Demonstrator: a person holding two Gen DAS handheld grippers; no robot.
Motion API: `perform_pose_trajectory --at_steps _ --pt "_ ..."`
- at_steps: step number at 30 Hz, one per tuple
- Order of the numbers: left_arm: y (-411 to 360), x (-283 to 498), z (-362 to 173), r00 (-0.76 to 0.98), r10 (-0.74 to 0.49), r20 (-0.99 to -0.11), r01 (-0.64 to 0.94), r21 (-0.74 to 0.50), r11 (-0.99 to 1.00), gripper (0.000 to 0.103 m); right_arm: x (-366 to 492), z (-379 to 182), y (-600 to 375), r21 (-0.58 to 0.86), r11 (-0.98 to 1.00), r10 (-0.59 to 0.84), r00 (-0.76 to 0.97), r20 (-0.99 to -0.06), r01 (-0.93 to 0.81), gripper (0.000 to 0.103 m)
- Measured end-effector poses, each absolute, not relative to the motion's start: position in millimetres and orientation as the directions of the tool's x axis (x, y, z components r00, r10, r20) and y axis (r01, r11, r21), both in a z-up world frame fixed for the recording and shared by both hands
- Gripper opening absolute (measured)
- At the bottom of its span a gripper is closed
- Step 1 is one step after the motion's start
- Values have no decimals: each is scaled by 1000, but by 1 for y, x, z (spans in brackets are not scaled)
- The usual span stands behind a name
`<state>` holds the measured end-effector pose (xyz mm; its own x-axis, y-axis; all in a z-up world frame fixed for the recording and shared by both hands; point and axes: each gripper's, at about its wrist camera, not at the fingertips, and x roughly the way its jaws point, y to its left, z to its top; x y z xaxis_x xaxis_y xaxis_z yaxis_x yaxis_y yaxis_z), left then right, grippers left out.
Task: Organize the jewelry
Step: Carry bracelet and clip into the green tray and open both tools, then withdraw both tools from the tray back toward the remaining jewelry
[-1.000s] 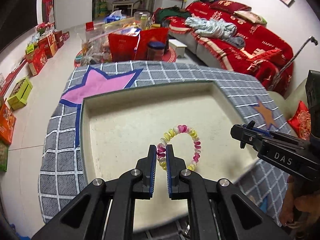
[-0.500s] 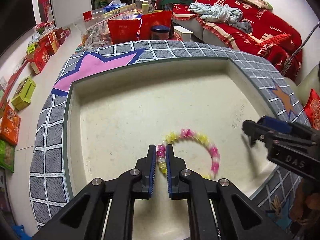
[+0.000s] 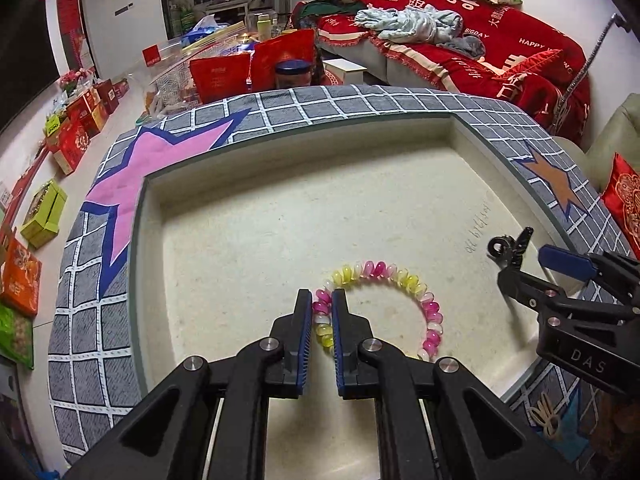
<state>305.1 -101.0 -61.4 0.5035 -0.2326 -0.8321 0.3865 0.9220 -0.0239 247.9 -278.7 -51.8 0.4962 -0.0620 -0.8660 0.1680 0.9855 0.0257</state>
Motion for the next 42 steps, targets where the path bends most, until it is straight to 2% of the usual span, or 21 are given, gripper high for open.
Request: perform_pose_trajectory --at_steps 3,8,9,10,11,12,20,24,29,32,42 --pt "-103 302 -60 506 -220 -834 381 -13 925 26 244 -51 -281 51 981 -50 493 -868 189 60" --pt "-100 301 -57 507 -229 -831 372 -28 928 26 241 -46 -284 172 966 43 535 -844 194 61" --pt "-100 301 -57 505 -228 -833 373 -27 927 31 241 -44 -284 181 965 50 545 -837 188 61" --pt "-100 301 -57 505 -224 -834 373 -24 928 43 241 -42 -282 185 966 54 554 -831 183 61" --pt "-100 301 -57 507 -222 -833 371 -22 928 81 241 -40 -281 187 966 57 562 -825 176 61" --pt "-99 300 -55 521 -221 -824 363 -20 931 101 241 -37 -280 189 968 60 574 -817 167 62" --pt "-101 289 -34 577 -238 -781 379 -1 925 103 231 -11 -286 214 960 54 630 -775 182 64" --pt "-93 275 -15 624 -245 -742 365 -1 931 103 218 3 -287 224 959 57 656 -752 174 82" --pt "-79 252 3 617 -271 -739 366 -35 930 103 195 17 -290 229 956 41 686 -726 184 84" --pt "-73 231 6 592 -283 -755 384 -45 922 103 176 23 -291 239 953 43 694 -719 188 103" --pt "-52 148 -17 552 -250 -795 358 -45 933 103 93 20 -289 275 939 68 670 -739 207 103"
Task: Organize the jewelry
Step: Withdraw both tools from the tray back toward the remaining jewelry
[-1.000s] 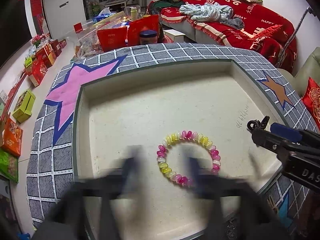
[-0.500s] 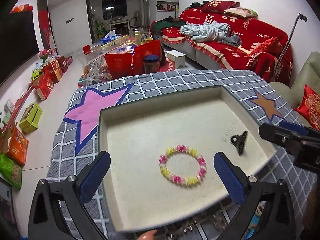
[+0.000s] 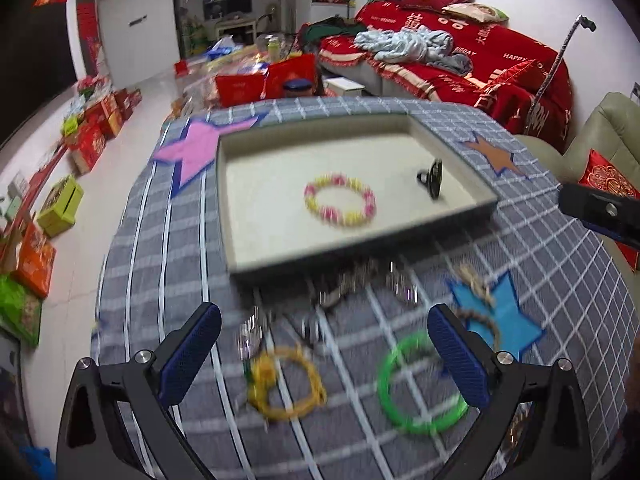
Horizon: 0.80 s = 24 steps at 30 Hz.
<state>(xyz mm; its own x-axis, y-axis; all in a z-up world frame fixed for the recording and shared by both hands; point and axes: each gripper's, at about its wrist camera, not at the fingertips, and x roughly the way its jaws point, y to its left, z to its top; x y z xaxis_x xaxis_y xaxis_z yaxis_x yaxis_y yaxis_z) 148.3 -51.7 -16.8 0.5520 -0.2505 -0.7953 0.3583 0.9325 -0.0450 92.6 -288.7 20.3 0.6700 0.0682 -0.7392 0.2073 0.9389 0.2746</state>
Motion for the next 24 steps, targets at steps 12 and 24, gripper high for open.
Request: perform_pose_trajectory --at_steps 12,24 --pt "-61 107 -54 460 -230 -858 359 -58 932 103 4 -43 -282 205 942 29 542 -840 266 103" --pt "-81 114 -51 470 -226 -853 402 -22 916 102 -15 -50 -275 149 956 -5 526 -850 251 103"
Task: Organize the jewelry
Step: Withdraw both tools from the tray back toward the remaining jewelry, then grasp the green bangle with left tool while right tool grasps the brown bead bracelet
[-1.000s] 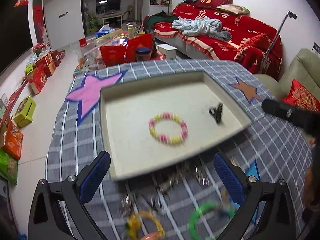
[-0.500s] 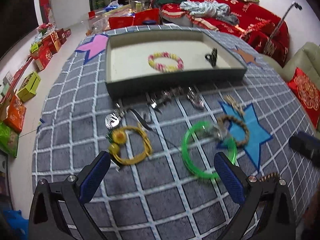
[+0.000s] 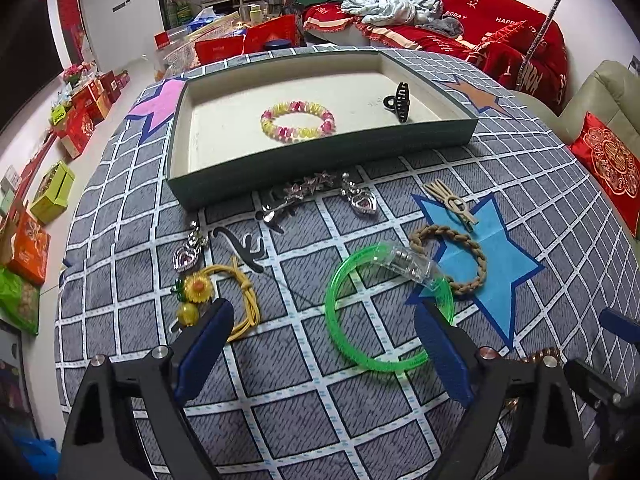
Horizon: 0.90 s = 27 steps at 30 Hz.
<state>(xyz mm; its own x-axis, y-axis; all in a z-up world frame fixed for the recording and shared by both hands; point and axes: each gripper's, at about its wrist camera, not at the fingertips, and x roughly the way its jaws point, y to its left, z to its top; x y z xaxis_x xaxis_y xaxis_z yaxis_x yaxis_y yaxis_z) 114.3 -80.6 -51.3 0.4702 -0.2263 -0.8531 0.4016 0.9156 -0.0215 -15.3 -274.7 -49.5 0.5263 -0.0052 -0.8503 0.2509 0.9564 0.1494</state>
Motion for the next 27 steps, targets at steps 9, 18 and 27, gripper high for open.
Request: perform_pose_trajectory --at_steps 9,18,27 --pt "-92 115 -56 460 -223 -860 439 1 899 96 -10 -58 -262 116 969 -6 493 -870 217 86" --pt "-94 118 -64 441 -212 -872 437 2 900 82 0 -61 -243 46 986 -36 476 -879 160 63" --pt "-101 111 -61 444 -239 -863 486 8 874 51 2 -59 -227 16 996 -30 484 -874 90 25"
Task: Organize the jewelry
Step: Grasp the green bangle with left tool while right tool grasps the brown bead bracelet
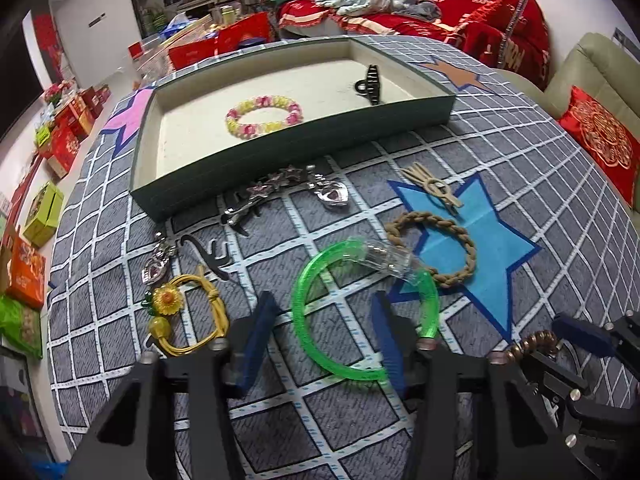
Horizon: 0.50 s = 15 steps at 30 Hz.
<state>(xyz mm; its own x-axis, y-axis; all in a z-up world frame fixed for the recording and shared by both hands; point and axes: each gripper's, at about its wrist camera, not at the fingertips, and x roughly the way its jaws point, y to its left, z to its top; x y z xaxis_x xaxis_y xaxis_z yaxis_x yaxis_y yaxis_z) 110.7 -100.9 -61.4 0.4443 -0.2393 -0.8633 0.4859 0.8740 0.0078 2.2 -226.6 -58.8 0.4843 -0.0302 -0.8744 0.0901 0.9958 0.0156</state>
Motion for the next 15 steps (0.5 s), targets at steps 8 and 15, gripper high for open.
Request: perform_pose_trajectory --at_steps 8,15 --pt "-99 105 -57 425 -298 -855 517 -40 855 25 -3 -55 -243 107 984 22 501 -865 142 15" --pt "-96 99 -37 449 -342 -825 535 -58 843 25 -3 -42 -257 175 969 57 535 -843 172 12"
